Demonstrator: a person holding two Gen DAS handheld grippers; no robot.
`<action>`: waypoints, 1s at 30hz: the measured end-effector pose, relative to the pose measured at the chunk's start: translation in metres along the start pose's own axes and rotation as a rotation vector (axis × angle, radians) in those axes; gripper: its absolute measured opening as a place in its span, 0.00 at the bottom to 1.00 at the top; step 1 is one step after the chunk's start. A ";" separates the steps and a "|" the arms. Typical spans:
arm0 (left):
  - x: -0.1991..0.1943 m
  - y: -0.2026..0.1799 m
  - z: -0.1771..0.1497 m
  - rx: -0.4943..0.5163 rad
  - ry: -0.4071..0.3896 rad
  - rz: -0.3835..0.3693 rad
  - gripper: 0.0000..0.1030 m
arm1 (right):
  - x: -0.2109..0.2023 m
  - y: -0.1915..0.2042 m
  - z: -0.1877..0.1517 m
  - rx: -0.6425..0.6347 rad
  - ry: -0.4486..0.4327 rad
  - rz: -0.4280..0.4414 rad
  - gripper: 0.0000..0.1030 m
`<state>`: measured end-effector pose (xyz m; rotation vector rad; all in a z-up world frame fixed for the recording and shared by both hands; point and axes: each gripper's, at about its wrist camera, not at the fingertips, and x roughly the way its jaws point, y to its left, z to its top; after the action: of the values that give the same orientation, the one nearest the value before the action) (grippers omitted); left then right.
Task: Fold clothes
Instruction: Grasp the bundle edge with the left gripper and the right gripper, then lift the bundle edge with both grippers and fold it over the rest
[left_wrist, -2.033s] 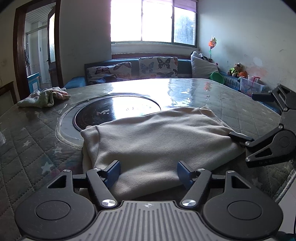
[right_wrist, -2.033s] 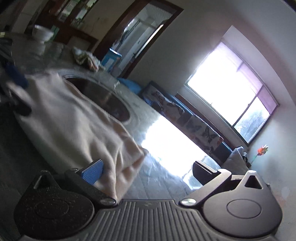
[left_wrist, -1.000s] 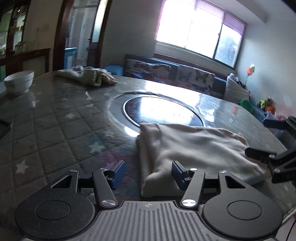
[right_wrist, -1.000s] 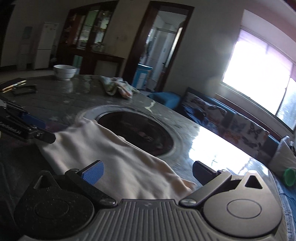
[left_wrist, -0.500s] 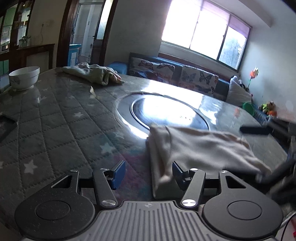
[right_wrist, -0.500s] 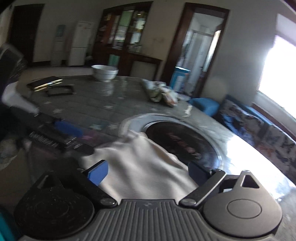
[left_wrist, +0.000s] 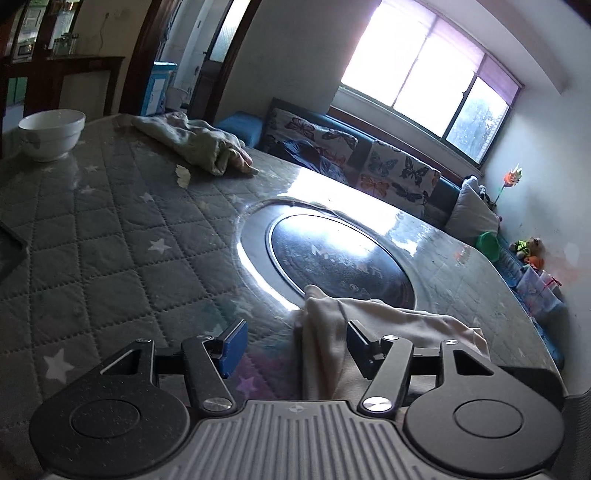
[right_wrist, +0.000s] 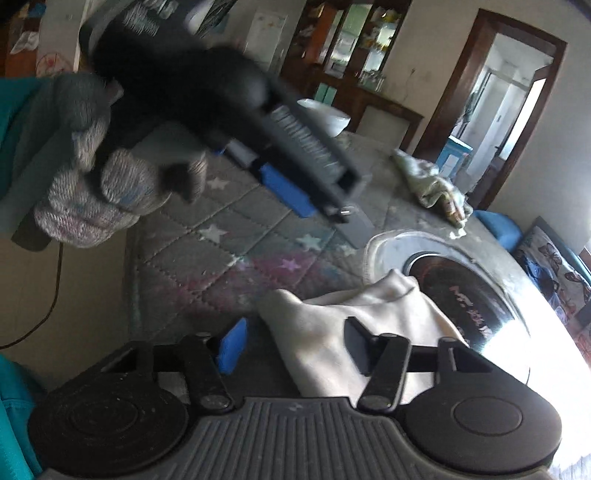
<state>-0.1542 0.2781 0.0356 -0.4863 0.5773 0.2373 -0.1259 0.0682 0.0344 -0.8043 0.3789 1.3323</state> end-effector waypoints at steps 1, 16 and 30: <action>0.001 0.000 0.001 -0.004 0.006 -0.006 0.61 | 0.004 0.002 0.001 -0.003 0.012 0.000 0.49; 0.031 0.012 0.009 -0.269 0.111 -0.129 0.69 | -0.014 -0.052 -0.006 0.363 -0.062 0.089 0.13; 0.078 0.015 0.007 -0.460 0.251 -0.248 0.66 | -0.031 -0.070 -0.018 0.493 -0.133 0.150 0.12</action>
<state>-0.0923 0.3013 -0.0096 -1.0367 0.7016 0.0691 -0.0623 0.0318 0.0637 -0.2788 0.6406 1.3448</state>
